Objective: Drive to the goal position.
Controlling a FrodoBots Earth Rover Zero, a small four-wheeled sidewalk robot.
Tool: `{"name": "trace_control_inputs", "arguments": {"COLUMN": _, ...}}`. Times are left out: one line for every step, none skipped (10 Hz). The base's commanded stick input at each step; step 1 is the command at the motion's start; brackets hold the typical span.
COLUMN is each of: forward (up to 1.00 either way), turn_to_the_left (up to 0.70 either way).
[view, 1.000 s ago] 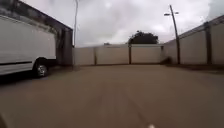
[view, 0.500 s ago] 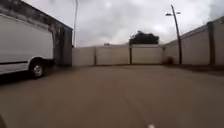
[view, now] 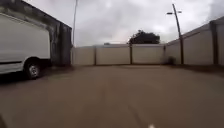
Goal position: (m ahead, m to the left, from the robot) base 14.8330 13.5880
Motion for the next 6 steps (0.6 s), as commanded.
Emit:
{"name": "trace_control_inputs", "arguments": {"forward": 0.5, "turn_to_the_left": 0.0}}
{"name": "trace_control_inputs", "arguments": {"forward": 0.5, "turn_to_the_left": 0.0}}
{"name": "trace_control_inputs", "arguments": {"forward": 0.5, "turn_to_the_left": 0.0}}
{"name": "trace_control_inputs", "arguments": {"forward": 0.5, "turn_to_the_left": 0.0}}
{"name": "trace_control_inputs", "arguments": {"forward": 0.5, "turn_to_the_left": 0.0}}
{"name": "trace_control_inputs", "arguments": {"forward": 0.5, "turn_to_the_left": 0.0}}
